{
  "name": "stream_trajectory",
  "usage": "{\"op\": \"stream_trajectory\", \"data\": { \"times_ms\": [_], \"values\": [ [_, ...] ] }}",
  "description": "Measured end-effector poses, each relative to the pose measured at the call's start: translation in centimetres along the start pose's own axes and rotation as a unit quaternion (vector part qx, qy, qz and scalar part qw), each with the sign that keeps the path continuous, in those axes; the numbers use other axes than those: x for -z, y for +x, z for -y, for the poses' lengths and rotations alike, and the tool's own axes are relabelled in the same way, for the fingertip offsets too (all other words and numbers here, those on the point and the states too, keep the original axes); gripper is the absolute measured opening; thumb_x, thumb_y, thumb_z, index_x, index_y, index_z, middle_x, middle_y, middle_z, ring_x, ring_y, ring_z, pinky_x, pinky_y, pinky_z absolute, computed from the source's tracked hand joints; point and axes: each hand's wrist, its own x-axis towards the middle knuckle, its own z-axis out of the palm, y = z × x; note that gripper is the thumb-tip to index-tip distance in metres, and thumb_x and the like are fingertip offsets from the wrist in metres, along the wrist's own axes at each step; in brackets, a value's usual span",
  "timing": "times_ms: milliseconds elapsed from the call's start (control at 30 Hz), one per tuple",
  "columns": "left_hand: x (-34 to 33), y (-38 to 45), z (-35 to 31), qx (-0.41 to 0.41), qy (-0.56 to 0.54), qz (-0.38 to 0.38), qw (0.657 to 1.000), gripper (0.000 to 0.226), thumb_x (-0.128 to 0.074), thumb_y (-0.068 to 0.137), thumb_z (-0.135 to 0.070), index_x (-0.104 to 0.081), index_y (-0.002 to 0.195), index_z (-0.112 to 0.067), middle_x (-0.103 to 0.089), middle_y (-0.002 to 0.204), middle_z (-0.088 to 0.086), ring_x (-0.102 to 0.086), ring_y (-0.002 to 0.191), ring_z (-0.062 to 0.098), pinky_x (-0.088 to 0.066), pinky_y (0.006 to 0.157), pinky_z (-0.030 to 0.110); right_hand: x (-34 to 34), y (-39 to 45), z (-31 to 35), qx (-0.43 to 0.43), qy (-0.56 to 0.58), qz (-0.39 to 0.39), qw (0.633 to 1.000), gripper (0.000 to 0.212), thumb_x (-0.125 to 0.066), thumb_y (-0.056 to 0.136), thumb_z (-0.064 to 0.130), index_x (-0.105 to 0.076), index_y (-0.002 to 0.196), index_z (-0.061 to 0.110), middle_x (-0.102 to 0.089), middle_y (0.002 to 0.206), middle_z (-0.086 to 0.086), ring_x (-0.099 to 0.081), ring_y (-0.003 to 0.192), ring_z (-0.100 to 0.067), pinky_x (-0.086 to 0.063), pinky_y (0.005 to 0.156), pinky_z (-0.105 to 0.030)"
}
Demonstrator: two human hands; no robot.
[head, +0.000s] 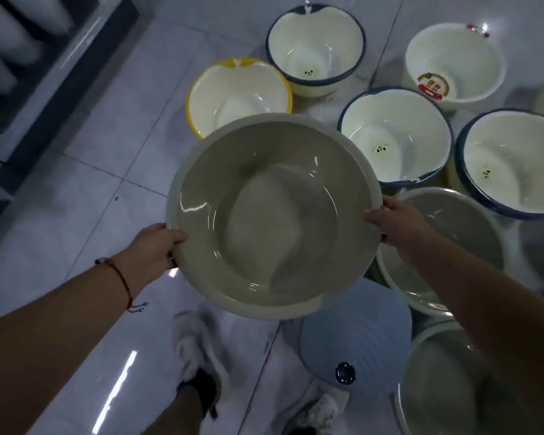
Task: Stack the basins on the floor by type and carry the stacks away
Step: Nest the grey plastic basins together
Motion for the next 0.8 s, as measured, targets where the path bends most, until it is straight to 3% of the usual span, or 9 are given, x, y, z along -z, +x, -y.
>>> {"op": "stream_trajectory", "data": {
  "times_ms": [167, 267, 367, 467, 600, 800],
  "values": [
    [-2.7, 4.4, 0.9, 0.035, 0.003, 0.000, 0.999, 0.028, -0.052, 0.098, -0.001, -0.056, 0.125, -0.002, -0.066, 0.109, 0.014, -0.064, 0.087, 0.026, -0.052, 0.066, 0.037, -1.8, 5.0, -1.0, -0.039, 0.019, -0.064, 0.997, 0.029, -0.057, 0.087, 0.004, -0.065, 0.111, 0.019, -0.066, 0.101, -0.009, -0.061, 0.083, -0.021, -0.050, 0.068, -0.031],
    [-3.2, 7.8, 1.7, 0.074, -0.001, -0.014, 0.997, 0.031, -0.053, 0.097, 0.000, -0.055, 0.128, 0.000, -0.066, 0.106, 0.014, -0.063, 0.085, 0.026, -0.052, 0.065, 0.036, -4.3, 7.4, -2.2, -0.089, 0.038, -0.098, 0.990, 0.032, -0.061, 0.077, 0.010, -0.068, 0.107, 0.019, -0.068, 0.104, -0.012, -0.065, 0.092, -0.033, -0.055, 0.086, -0.048],
    [-3.0, 12.0, 1.3, 0.097, -0.007, -0.005, 0.995, 0.036, -0.054, 0.096, 0.000, -0.054, 0.132, 0.000, -0.066, 0.116, 0.017, -0.064, 0.090, 0.028, -0.052, 0.065, 0.037, -6.1, 10.5, -2.7, -0.112, 0.038, -0.104, 0.988, 0.039, -0.063, 0.070, 0.014, -0.069, 0.109, 0.017, -0.070, 0.104, -0.014, -0.066, 0.095, -0.038, -0.054, 0.090, -0.056],
    [-2.7, 16.0, 0.5, 0.106, -0.011, 0.011, 0.994, 0.037, -0.055, 0.096, 0.000, -0.053, 0.133, -0.001, -0.064, 0.122, 0.018, -0.064, 0.091, 0.028, -0.052, 0.066, 0.036, -7.8, 13.7, -1.9, -0.109, -0.007, -0.090, 0.990, 0.047, -0.062, 0.066, 0.018, -0.067, 0.112, 0.016, -0.070, 0.107, -0.013, -0.067, 0.096, -0.035, -0.055, 0.090, -0.052],
    [-3.3, 21.1, -0.7, 0.123, -0.006, 0.024, 0.992, 0.033, -0.056, 0.095, 0.001, -0.056, 0.128, 0.000, -0.066, 0.117, 0.018, -0.064, 0.092, 0.030, -0.053, 0.067, 0.037, -9.5, 18.0, -1.4, -0.093, -0.073, -0.091, 0.989, 0.030, -0.062, 0.082, 0.005, -0.065, 0.111, 0.015, -0.068, 0.106, -0.013, -0.065, 0.094, -0.033, -0.054, 0.089, -0.045],
    [-4.7, 25.0, -0.1, 0.096, 0.064, 0.064, 0.991, 0.011, -0.063, 0.094, -0.002, -0.063, 0.097, -0.013, -0.070, 0.098, 0.007, -0.066, 0.087, 0.023, -0.054, 0.068, 0.033, -10.4, 22.5, -3.5, -0.105, -0.116, -0.113, 0.981, 0.040, -0.067, 0.082, 0.010, -0.059, 0.121, 0.007, -0.066, 0.108, -0.014, -0.063, 0.094, -0.031, -0.053, 0.079, -0.039]
  ]
}}
